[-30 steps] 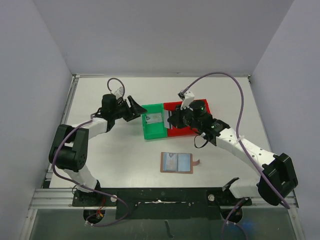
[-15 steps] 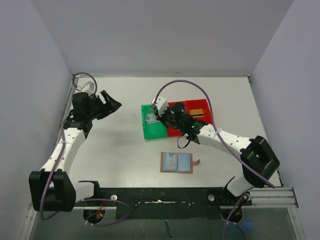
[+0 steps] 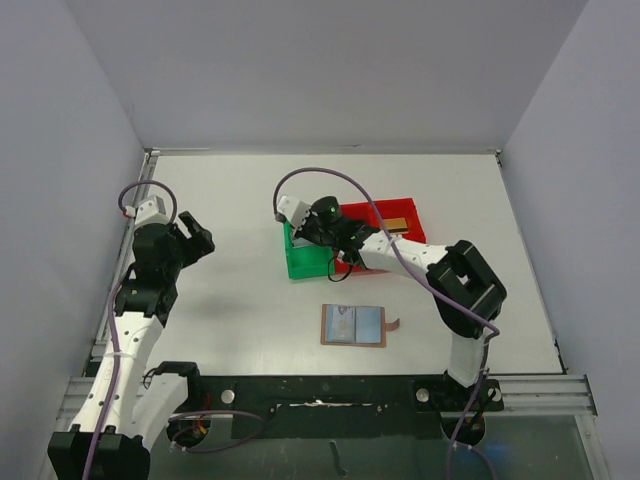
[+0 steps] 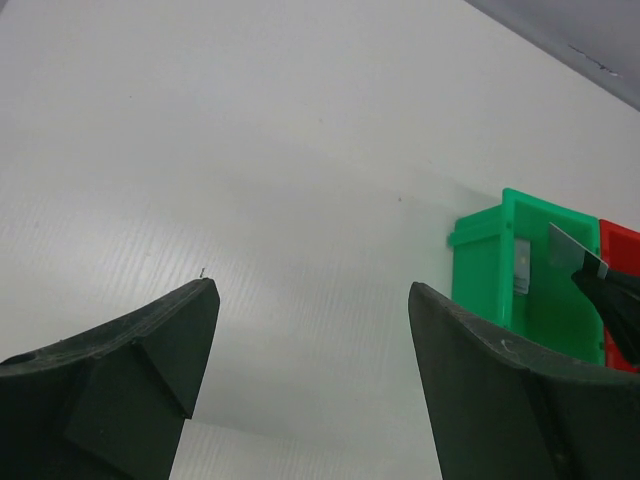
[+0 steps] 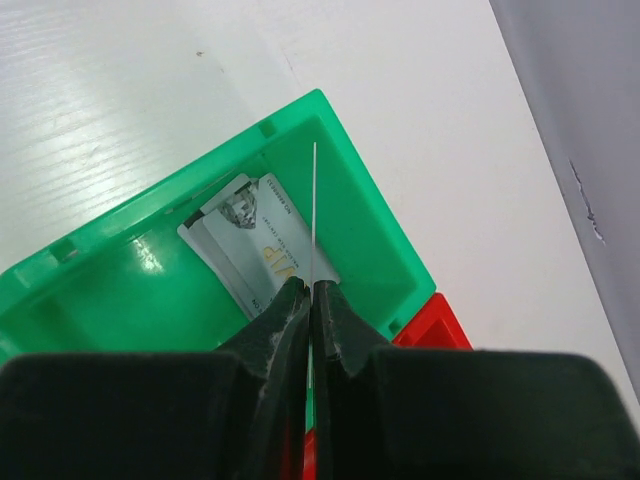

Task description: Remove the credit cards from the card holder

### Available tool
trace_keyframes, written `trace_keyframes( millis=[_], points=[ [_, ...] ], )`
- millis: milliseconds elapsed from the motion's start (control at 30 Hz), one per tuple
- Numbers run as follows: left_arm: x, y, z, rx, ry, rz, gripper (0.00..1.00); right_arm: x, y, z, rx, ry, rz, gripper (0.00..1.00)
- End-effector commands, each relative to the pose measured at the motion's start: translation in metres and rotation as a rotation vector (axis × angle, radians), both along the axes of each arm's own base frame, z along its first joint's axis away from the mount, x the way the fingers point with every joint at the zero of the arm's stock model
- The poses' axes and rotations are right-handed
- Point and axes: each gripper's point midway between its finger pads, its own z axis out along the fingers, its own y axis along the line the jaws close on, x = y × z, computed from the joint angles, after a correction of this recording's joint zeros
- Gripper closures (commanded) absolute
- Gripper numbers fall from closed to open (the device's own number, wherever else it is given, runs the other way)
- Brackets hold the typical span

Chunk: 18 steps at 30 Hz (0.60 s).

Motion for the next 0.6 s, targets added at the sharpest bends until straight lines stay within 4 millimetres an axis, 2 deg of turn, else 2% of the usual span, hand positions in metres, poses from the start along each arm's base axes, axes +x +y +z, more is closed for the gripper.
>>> trace_keyframes(
  millis=[0, 133, 200, 567],
  points=[
    [0.002, 0.009, 0.027, 0.103, -0.078, -0.004, 0.24, 0.019, 0.012, 0.01, -0.022, -0.059, 0.003, 1.0],
    [-0.003, -0.006, 0.033, 0.114, -0.119, -0.118, 0.23, 0.027, 0.01, 0.001, -0.067, -0.061, -0.027, 1.0],
    [-0.006, -0.015, 0.027, 0.115, -0.121, -0.186, 0.23, 0.029, 0.008, 0.0, -0.077, -0.068, -0.037, 1.0],
    [-0.01, -0.018, 0.021, 0.062, -0.084, -0.212, 0.24, 0.041, 0.009, -0.019, -0.199, -0.066, -0.037, 1.0]
  ],
)
